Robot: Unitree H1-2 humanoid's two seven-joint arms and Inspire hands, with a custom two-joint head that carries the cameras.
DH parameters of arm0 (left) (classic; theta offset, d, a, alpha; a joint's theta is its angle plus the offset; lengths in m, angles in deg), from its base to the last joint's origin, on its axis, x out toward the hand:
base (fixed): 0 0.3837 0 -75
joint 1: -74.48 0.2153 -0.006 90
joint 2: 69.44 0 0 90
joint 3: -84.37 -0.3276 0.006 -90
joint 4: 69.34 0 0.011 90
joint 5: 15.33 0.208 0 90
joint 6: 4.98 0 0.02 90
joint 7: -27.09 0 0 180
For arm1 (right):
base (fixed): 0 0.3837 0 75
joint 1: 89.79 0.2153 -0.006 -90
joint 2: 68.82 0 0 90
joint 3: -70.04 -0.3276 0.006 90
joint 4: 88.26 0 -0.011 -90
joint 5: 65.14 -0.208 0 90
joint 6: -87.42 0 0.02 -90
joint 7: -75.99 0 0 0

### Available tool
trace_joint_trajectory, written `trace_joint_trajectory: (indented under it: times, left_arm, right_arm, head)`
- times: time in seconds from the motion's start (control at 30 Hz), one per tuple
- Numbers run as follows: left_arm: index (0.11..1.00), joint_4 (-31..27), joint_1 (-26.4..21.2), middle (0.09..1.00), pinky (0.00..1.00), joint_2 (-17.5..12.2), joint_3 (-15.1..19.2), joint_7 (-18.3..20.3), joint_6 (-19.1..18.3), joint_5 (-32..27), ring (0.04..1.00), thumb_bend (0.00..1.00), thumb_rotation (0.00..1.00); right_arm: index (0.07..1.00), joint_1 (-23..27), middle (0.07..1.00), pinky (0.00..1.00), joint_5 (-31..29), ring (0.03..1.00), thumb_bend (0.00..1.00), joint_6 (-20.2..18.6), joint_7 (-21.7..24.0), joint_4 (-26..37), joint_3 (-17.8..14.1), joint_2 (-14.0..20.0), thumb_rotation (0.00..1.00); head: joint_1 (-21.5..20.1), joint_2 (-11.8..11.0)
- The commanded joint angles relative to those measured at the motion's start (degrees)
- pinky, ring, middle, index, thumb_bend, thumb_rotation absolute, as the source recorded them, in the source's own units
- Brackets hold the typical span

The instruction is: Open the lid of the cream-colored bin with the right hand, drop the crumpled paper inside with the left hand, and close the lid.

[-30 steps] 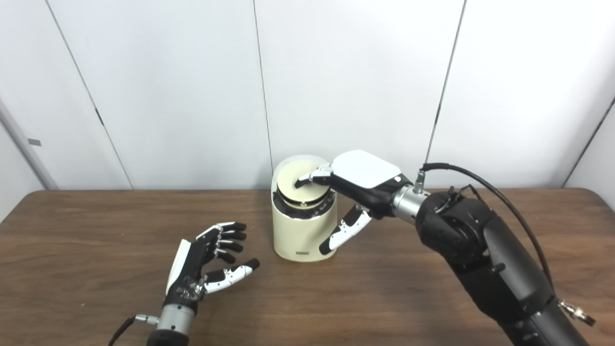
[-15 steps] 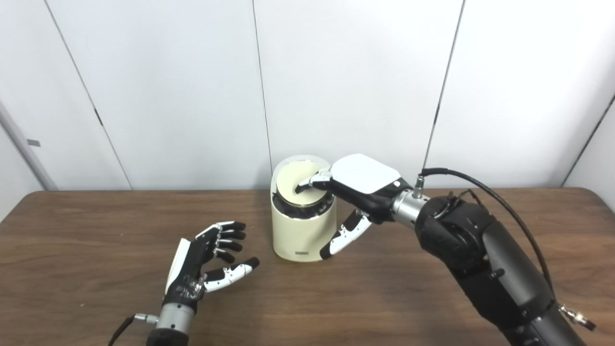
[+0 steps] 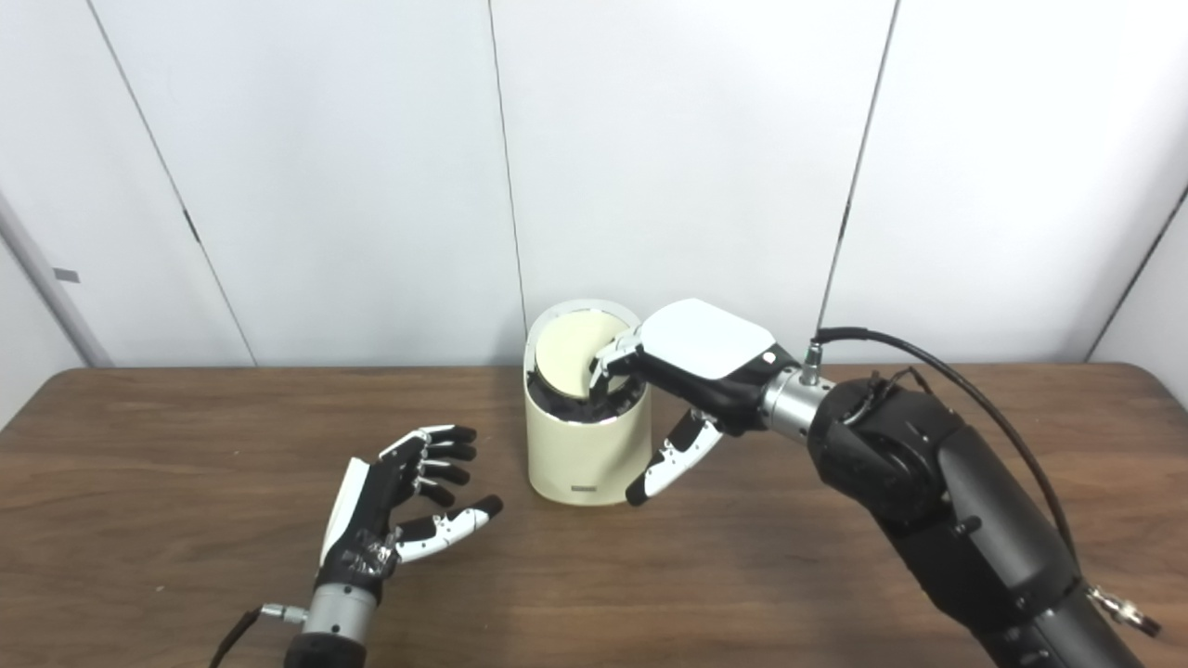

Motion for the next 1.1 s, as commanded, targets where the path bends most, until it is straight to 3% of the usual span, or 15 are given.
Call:
trace_joint_trajectory:
  times: [0.0,0.2,0.53,0.7,0.93,1.07]
  left_arm:
    - [0.71,-2.8,-1.4,0.684,0.52,0.0,0.0,-0.4,0.4,0.3,0.615,0.7,0.08]
    - [0.71,-3.5,-1.2,0.684,0.52,0.2,-0.2,-0.4,-0.1,0.6,0.616,0.7,0.08]
    - [0.713,-3.5,-0.9,0.688,0.52,0.3,-0.3,-0.2,-0.2,0.5,0.62,0.7,0.08]
    - [0.714,-3.8,-0.9,0.689,0.52,0.4,-0.4,-0.2,-0.7,0.6,0.62,0.7,0.08]
    - [0.713,-4.3,-0.9,0.691,0.53,0.7,-0.6,-0.2,-1.1,0.4,0.626,0.7,0.08]
    - [0.713,-4.4,-0.8,0.689,0.52,0.8,-0.7,-0.3,-1.6,0.9,0.62,0.7,0.1]
  right_arm:
    - [0.657,-0.2,0.788,0.75,0.3,0.841,0.77,2.1,1.3,-0.6,1.5,0.8,0.45]
    - [0.681,-0.5,0.768,0.77,1.1,0.848,0.77,2.6,1.1,-0.8,2.4,0.9,0.46]
    - [0.757,-0.4,0.726,0.81,1.1,0.841,0.79,-0.1,2.2,-0.7,2.5,-0.3,0.46]
    - [0.75,0.7,0.716,0.79,1.0,0.839,0.78,-0.1,2.6,-1.6,3.2,-1.0,0.47]
    - [0.754,1.9,0.724,0.88,1.2,0.859,0.78,-0.9,4.4,-1.9,4.7,-1.2,0.53]
    - [0.758,2.1,0.728,0.89,1.5,0.857,0.77,-1.0,4.9,-1.9,5.3,-1.0,0.54]
  head:
    - [0.0,0.0]
    - [0.1,0.4]
    - [0.4,0.7]
    - [0.6,0.9]
    - [0.9,1.5]
    - [0.9,1.5]
